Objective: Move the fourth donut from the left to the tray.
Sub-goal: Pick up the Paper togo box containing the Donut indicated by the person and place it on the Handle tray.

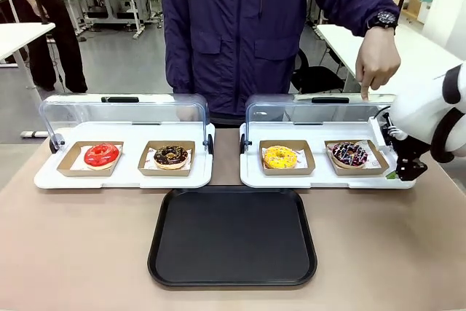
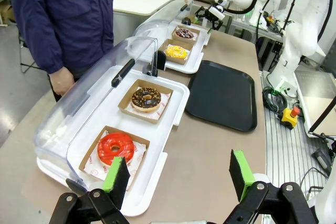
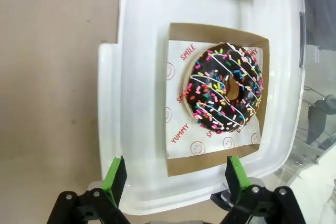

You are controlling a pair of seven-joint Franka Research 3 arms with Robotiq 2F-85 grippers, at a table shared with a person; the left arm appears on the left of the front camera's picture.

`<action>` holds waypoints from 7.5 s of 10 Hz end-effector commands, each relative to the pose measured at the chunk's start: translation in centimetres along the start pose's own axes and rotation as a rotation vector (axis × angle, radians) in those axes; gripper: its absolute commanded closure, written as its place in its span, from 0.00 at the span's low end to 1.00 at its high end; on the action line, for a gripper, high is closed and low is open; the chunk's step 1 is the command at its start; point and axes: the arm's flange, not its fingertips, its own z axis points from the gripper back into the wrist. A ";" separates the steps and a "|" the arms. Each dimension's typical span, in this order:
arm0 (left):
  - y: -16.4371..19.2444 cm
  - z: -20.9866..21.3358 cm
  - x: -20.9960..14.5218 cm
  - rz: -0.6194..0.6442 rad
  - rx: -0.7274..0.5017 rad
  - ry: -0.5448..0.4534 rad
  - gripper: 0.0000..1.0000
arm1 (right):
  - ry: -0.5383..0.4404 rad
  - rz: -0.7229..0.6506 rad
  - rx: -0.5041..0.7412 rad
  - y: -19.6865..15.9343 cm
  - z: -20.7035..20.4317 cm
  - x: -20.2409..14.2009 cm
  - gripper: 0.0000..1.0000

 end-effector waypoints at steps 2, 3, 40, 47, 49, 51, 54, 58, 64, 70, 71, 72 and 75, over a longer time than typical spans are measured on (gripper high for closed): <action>-0.4 -0.1 0.1 0.003 0.006 0.011 0.00 | -0.008 0.030 -0.008 -1.3 -2.0 -0.5 0.00; -0.4 -0.1 0.1 0.003 0.006 0.011 0.00 | -0.005 0.030 -0.002 -1.3 -2.4 -0.5 0.00; -0.4 -0.1 0.1 0.003 0.006 0.011 0.00 | 0.003 -0.079 0.067 6.8 7.6 18.4 0.98; -0.4 -0.1 0.1 0.003 0.006 0.011 0.00 | -0.014 -0.043 0.100 4.4 6.8 20.0 0.98; -0.4 -0.1 0.1 0.003 0.006 0.011 0.00 | 0.003 -0.100 0.008 7.3 6.6 23.9 0.98; -0.4 -0.1 0.1 0.003 0.006 0.011 0.00 | 0.001 -0.158 -0.005 10.1 5.9 26.9 0.98; -0.4 -0.1 0.1 0.003 0.006 0.011 0.00 | 0.002 -0.202 -0.021 13.7 6.1 30.1 0.98; -0.4 -0.1 0.1 0.003 0.006 0.011 0.00 | 0.014 -0.155 0.021 17.2 4.0 33.4 0.98; -0.4 -0.1 0.1 0.003 0.006 0.011 0.00 | -0.004 -0.116 0.088 20.8 1.1 33.5 0.98; -0.4 -0.1 0.1 0.003 0.006 0.011 0.00 | -0.014 -0.078 0.159 21.8 -0.1 33.1 0.98; -0.4 -0.1 0.1 0.003 0.006 0.011 0.00 | -0.010 -0.072 0.166 21.7 -0.2 33.0 0.98; -0.4 -0.1 0.1 0.003 0.006 0.011 0.00 | -0.012 -0.070 0.169 21.6 -0.4 32.9 0.98; -0.4 -0.1 0.1 0.003 0.006 0.011 0.00 | -0.009 -0.094 0.154 21.4 0.7 32.9 0.00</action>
